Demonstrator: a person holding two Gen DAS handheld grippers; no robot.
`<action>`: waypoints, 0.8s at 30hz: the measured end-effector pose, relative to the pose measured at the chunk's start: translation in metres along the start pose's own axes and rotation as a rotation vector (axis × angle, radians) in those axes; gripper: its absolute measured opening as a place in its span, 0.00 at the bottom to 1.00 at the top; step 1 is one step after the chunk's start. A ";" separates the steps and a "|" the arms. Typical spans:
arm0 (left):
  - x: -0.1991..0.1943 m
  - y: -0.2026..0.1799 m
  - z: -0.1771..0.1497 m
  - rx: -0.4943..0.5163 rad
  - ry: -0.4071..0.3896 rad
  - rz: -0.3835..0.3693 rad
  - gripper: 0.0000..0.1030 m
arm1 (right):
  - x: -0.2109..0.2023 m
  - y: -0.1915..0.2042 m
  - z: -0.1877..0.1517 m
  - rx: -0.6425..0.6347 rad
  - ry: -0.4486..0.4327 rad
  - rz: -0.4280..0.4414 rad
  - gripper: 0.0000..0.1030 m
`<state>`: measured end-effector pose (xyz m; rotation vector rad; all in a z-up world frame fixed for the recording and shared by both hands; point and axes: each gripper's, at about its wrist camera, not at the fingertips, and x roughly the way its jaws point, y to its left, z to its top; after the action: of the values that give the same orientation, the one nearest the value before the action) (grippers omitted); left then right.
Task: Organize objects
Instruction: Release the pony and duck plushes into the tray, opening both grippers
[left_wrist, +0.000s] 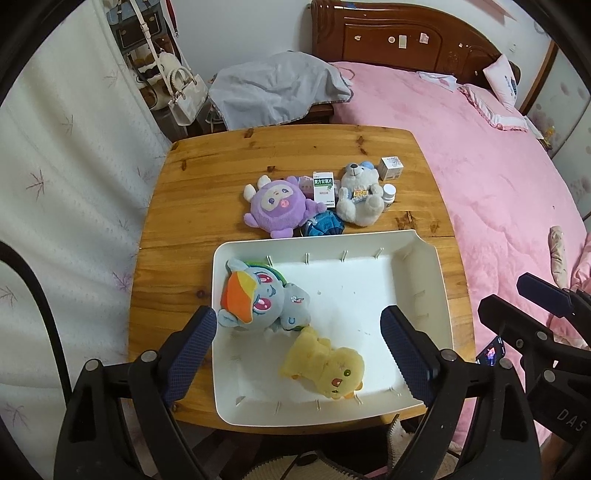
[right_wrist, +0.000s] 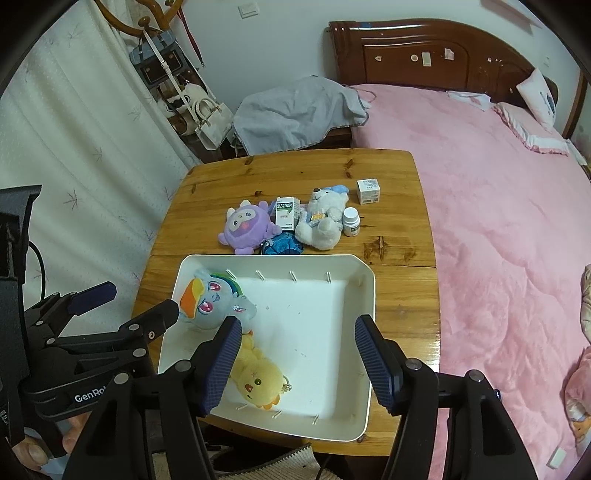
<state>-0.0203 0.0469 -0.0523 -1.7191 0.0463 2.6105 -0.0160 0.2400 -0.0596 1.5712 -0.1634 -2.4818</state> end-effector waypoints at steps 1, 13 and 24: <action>0.000 0.000 0.000 -0.001 0.001 0.000 0.89 | 0.000 0.000 0.000 0.001 0.001 0.001 0.63; -0.003 0.004 0.002 -0.010 -0.007 0.007 0.89 | 0.003 0.003 0.001 -0.007 0.013 0.000 0.63; -0.010 0.013 0.021 -0.021 -0.048 0.009 0.89 | 0.008 0.005 0.007 -0.012 0.021 -0.008 0.65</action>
<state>-0.0360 0.0344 -0.0349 -1.6651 0.0255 2.6673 -0.0252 0.2328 -0.0624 1.5959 -0.1385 -2.4667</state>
